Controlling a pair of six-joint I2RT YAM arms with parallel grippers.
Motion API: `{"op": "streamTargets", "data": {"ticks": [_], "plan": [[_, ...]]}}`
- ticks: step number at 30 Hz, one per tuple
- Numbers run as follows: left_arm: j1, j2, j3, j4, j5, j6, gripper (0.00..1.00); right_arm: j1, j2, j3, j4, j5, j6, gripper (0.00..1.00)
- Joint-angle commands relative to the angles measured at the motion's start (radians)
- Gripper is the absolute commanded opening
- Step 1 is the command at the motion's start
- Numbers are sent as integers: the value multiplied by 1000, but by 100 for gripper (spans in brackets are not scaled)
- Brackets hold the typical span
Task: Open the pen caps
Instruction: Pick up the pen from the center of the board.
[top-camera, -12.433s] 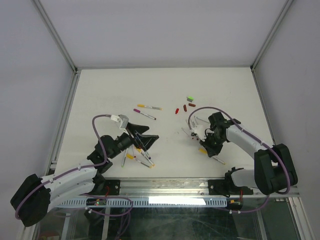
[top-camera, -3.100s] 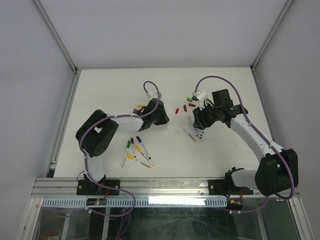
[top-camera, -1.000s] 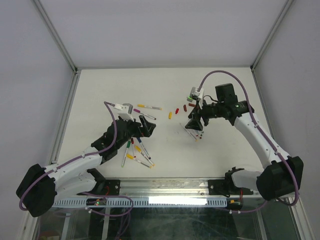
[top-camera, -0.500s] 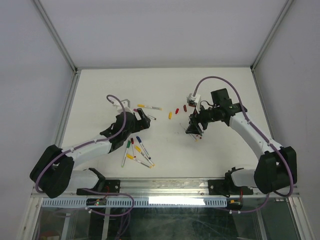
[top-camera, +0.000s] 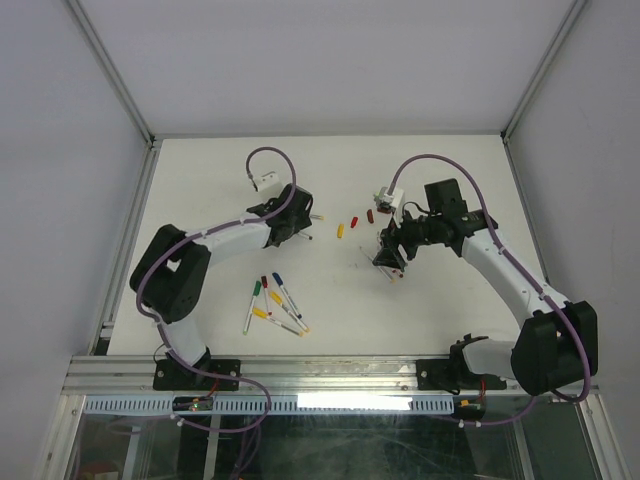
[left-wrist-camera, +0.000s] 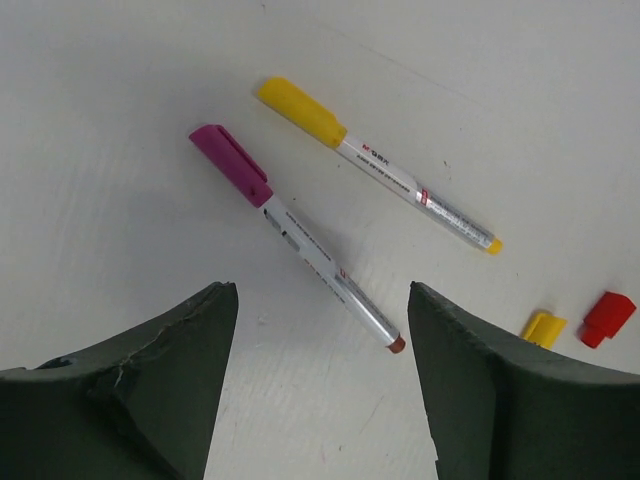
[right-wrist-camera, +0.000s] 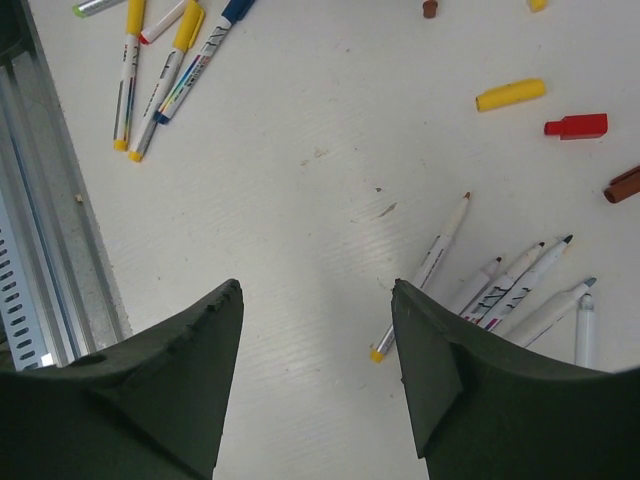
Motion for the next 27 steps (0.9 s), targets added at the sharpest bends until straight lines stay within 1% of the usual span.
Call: {"op": "streamTargets", "data": {"ticks": [1,7,13,19,27], "plan": [[9,80,134,-117,-74,3,69,-5,-34,-2,45,7,4,64],[10,155,196,-136,-80,19,65,-5,-35,-4,45,11,2,64],[9,216,252,-174,-85,26,63,-7,-36,-7,48,12,3,63],[10,251,294,-222,-94,23,60,-7,-34,-11,51,12,2,64],[11,268,298,-272,-91,1,54,-7,-36,-9,51,14,2,63]]}}
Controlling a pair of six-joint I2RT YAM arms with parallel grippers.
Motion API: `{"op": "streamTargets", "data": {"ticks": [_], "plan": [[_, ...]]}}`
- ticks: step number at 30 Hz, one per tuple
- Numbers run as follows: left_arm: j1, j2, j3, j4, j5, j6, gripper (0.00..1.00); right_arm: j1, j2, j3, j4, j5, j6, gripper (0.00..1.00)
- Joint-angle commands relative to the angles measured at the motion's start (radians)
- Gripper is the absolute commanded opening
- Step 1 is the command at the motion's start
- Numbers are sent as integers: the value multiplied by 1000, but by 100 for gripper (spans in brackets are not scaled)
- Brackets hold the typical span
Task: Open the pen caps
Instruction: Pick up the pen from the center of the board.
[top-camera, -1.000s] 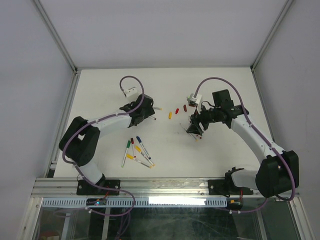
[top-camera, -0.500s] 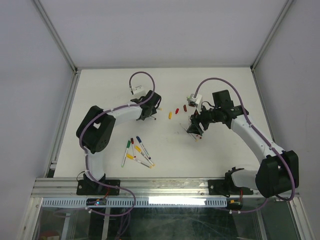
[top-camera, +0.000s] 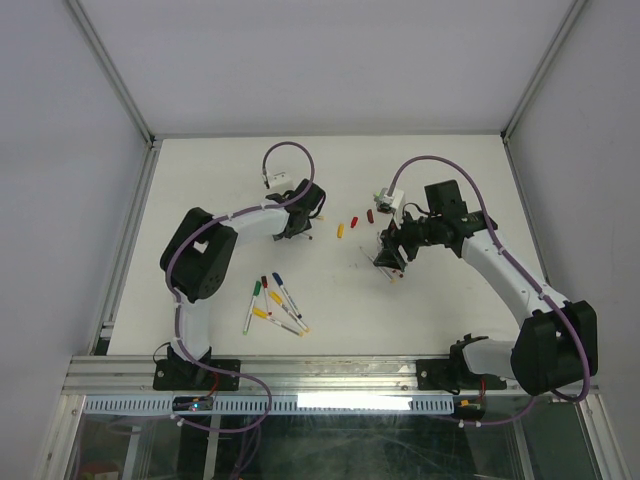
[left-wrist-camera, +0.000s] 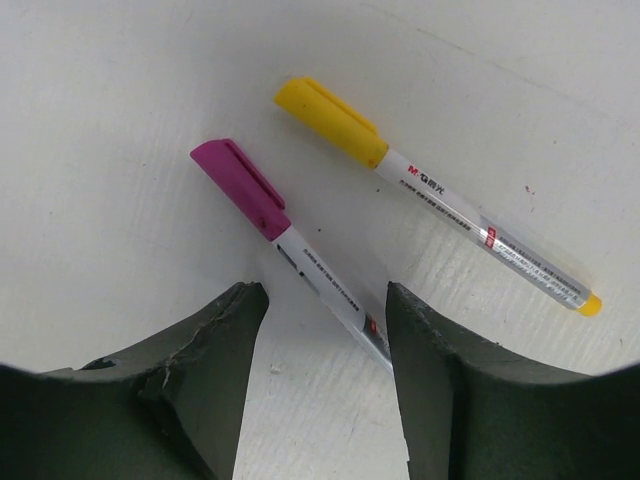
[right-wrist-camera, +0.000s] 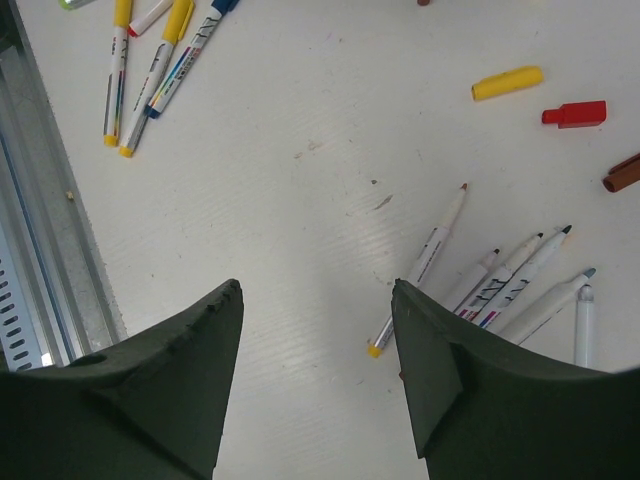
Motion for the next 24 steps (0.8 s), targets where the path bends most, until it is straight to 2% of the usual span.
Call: {"op": "streamTargets", "data": {"ticks": [1,6,12,18,24], "plan": [[10,9,41,-44,-23,-6,52,-4,-37,3,43,-3,2,64],[10,12,44,-71,-24,-6,42,-4,-37,2,43,-3,2,64],[11,-9,29,-76,-16,-9,13,-4,-35,0,44,-12,4,64],[11,-34,-5,-76,18,-13,9,-4,-21,-3,44,-56,16,63],[4,-118,-105,-74,55,-69,8,2,18,-27,99,-129,84,64]]}}
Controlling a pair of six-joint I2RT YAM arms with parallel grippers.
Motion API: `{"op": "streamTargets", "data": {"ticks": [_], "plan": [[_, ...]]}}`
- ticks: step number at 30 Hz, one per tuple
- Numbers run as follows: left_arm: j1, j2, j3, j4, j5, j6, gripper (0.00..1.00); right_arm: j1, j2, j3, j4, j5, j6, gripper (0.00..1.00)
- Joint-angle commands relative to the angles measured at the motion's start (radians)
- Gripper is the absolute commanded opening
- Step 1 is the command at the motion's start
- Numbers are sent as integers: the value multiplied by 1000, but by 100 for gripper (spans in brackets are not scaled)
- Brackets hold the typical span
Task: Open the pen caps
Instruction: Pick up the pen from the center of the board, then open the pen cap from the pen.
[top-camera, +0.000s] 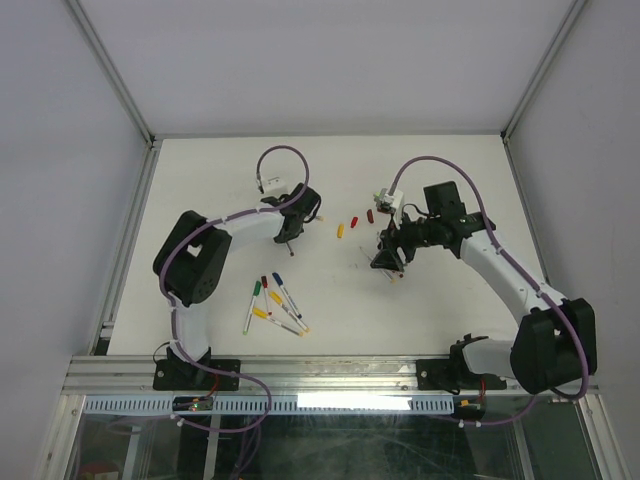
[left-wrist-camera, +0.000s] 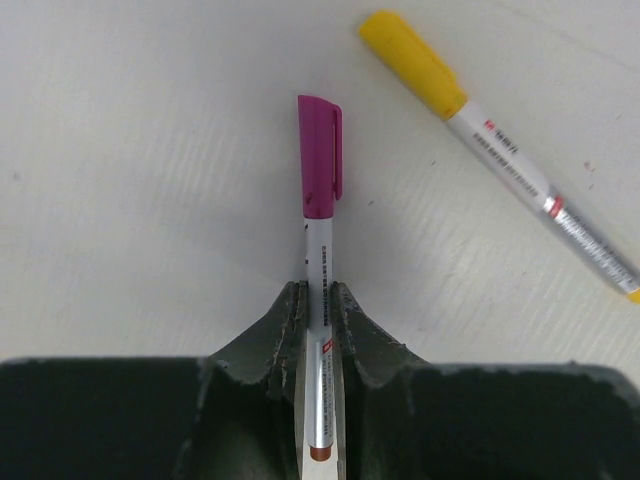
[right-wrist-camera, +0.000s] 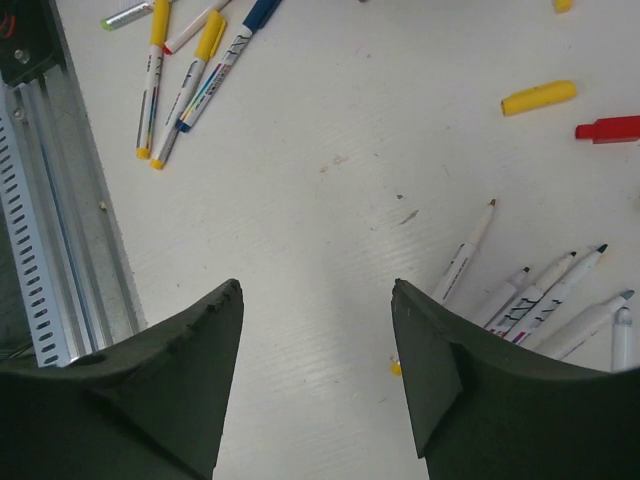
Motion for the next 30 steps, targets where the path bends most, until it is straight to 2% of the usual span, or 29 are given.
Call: {"op": "streamTargets", "data": {"ticks": [1,6,12,17,23,30], "plan": [[0,-108,-87,-37,67,-63,8,4,20,-21,97,-82,77,63],[-34,-205,-178,23,110,-77,6,10,21,-84,236,-119,188,65],[-87,-301,-263,151,194,-87,3,10,29,-240,576,-253,405,72],[-130,-353,-354,273,236,-147,3,13,137,-297,799,-337,596,76],[-195,-375,-441,406,266,-256,2,65,316,-237,766,-277,685,74],[-240,-400,-513,521,287,-370,2,113,414,-183,737,-155,806,72]]}}
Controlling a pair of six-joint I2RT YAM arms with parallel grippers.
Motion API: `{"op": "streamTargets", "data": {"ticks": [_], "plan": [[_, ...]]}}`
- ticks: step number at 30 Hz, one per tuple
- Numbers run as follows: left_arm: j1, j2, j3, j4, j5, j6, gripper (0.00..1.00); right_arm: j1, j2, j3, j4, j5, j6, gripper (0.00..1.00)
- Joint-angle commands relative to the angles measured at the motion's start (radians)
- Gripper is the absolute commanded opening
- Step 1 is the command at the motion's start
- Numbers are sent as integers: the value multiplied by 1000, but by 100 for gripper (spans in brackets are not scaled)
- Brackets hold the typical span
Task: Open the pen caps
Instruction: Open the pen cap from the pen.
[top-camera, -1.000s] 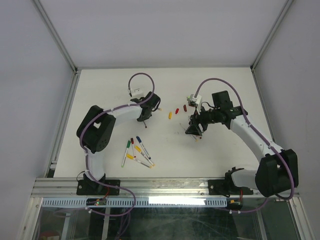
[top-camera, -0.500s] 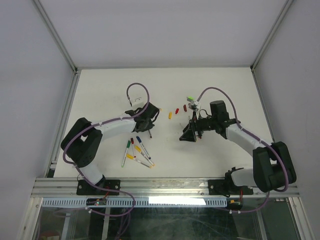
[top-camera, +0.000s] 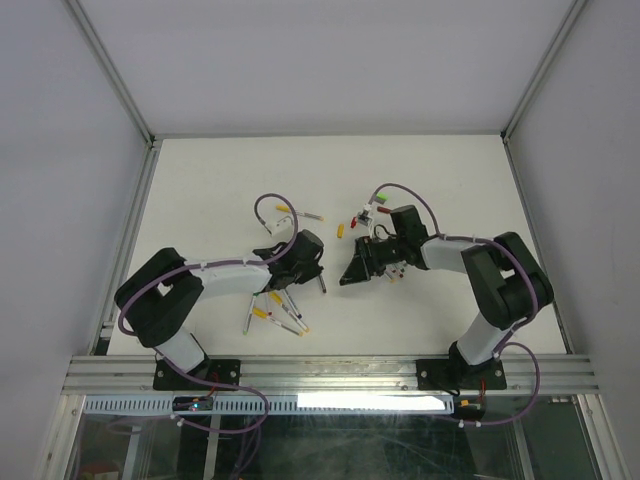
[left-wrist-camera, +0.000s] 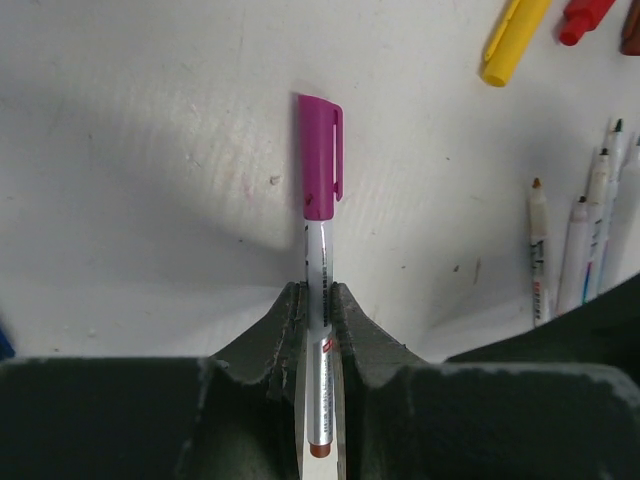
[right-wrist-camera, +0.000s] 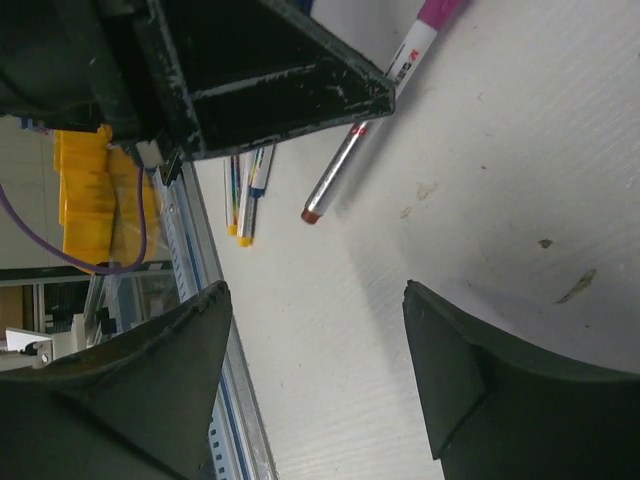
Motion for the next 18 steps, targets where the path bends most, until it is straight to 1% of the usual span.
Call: {"op": "streamTargets", "data": {"ticks": [1,7,15,18], "plan": [[-22,-62,-37,145,27,-118,2,12,35,61,30,64,106,71],[-37,-49,-59,204,32,-179,2,48,71,91,-28,153,124,67],[-69,13,-22,221,35,-200,1,61,100,113,-51,147,152,60],[-77,28,-12,222,33,-202,1,70,112,121,-72,156,140,55]]}}
